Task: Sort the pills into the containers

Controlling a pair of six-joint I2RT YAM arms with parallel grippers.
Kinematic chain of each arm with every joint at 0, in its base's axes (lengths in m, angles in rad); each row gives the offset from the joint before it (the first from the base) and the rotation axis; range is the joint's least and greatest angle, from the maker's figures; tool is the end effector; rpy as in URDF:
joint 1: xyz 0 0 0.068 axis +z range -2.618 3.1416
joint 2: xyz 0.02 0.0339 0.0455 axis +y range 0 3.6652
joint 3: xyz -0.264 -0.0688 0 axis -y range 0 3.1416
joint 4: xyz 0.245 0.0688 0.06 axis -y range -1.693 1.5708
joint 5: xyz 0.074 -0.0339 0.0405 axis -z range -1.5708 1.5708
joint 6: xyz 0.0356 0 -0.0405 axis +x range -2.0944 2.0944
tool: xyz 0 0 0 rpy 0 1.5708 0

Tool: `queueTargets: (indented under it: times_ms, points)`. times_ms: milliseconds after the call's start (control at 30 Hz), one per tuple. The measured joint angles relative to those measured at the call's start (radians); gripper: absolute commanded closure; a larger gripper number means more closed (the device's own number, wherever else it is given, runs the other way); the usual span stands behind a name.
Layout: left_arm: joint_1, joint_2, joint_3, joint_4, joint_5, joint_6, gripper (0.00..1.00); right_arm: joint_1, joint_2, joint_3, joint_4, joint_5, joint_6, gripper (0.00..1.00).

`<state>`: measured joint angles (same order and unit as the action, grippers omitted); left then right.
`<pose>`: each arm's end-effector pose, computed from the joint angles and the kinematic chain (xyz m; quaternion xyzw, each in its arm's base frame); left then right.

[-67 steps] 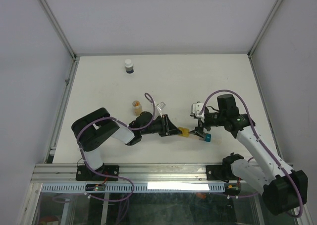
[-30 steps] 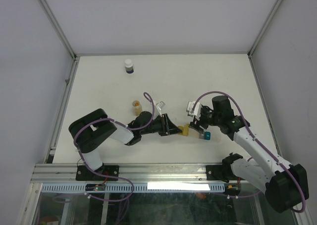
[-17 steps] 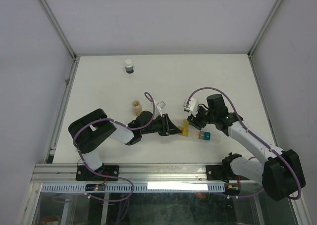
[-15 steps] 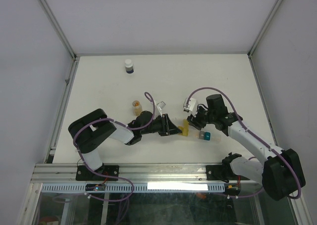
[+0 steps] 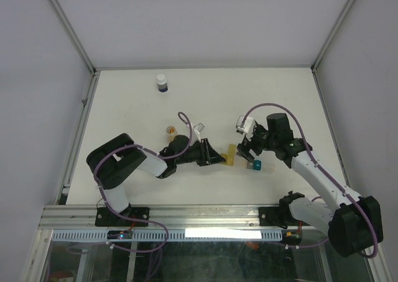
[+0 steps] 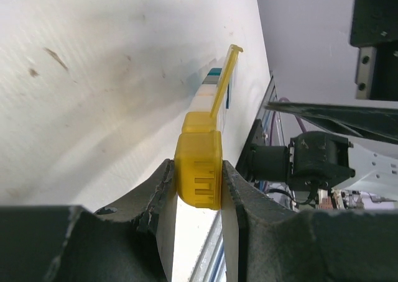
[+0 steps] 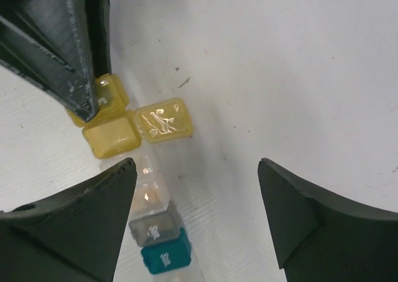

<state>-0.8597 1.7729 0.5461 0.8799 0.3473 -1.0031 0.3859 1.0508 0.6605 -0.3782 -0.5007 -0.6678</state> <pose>0.1952 -0.2452 0.1252 0.0412 0.8113 -0.5384 0.2241 0.1917 0.0963 0.2317 -0.5321 0.7223 0.1727 0.4066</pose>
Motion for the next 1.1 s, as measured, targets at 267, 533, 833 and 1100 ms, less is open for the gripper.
queueTargets:
  times_ms: [267,533,833,1100]
  points:
    - [0.063,0.045,0.062,-0.008,0.026,0.009,0.55,-0.091,-0.081,0.026,-0.047,-0.098,-0.008,0.17]
    - [0.063,0.047,0.138,-0.173,-0.029,0.116,0.41,-0.125,-0.085,0.026,-0.089,-0.15,-0.015,0.17]
    - [0.082,0.026,0.16,-0.329,-0.103,0.204,0.36,-0.151,-0.095,0.026,-0.101,-0.178,-0.015,0.17]
    - [0.082,-0.077,0.164,-0.45,-0.171,0.266,0.35,-0.165,-0.106,0.027,-0.108,-0.203,-0.016,0.17]
